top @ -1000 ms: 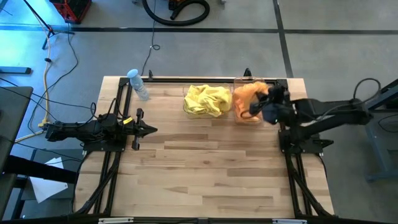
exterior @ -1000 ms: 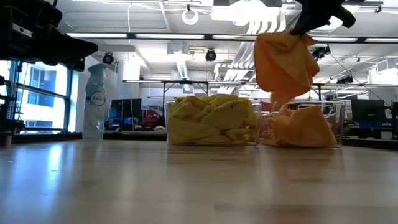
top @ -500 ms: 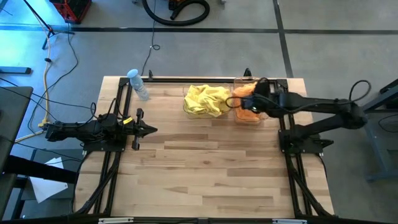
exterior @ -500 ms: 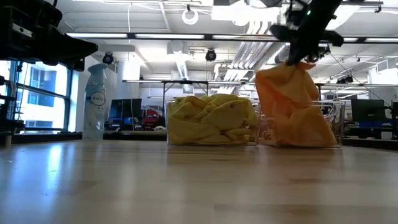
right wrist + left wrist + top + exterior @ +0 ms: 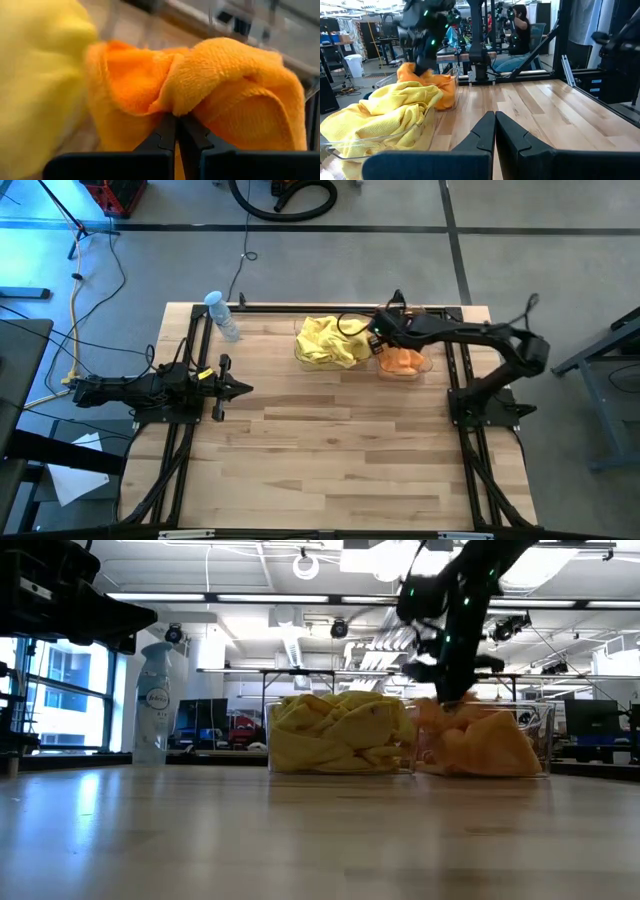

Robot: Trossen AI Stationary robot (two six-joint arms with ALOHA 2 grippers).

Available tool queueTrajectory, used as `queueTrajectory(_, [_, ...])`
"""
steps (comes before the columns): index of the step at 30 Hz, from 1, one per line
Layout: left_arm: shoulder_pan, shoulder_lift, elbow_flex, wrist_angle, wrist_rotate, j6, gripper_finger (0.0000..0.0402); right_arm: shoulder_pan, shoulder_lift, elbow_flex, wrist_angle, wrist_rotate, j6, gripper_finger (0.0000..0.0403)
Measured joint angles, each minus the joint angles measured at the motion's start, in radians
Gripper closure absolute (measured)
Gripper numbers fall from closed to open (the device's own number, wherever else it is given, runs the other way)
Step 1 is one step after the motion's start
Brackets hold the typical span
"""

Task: Sort microfiber towel by color & place in baskets
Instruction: Put the orange microfiber towel into the right transparent bin

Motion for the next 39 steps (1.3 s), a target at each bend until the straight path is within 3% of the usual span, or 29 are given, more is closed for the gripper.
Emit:
queueTrajectory(8, [0.000,0.000,0.000,0.000,0.000,0.000,0.0402,-0.076,0.143,0.002,0.057,-0.091,-0.018,0.0402])
queueTrajectory(15, [0.000,0.000,0.000,0.000,0.000,0.000,0.0401,-0.125,0.167,0.002,0.122,-0.146,-0.009,0.0400])
queueTrajectory(22, [0.000,0.000,0.000,0.000,0.000,0.000,0.0402,-0.137,0.112,0.000,0.115,-0.179,-0.010,0.0341])
queueTrajectory(31, [0.000,0.000,0.000,0.000,0.000,0.000,0.0401,-0.135,-0.067,0.000,0.103,-0.163,-0.028,0.0253])
queueTrajectory(39, [0.000,0.000,0.000,0.000,0.000,0.000,0.0402,-0.148,-0.042,0.000,0.026,-0.119,0.042,0.0263])
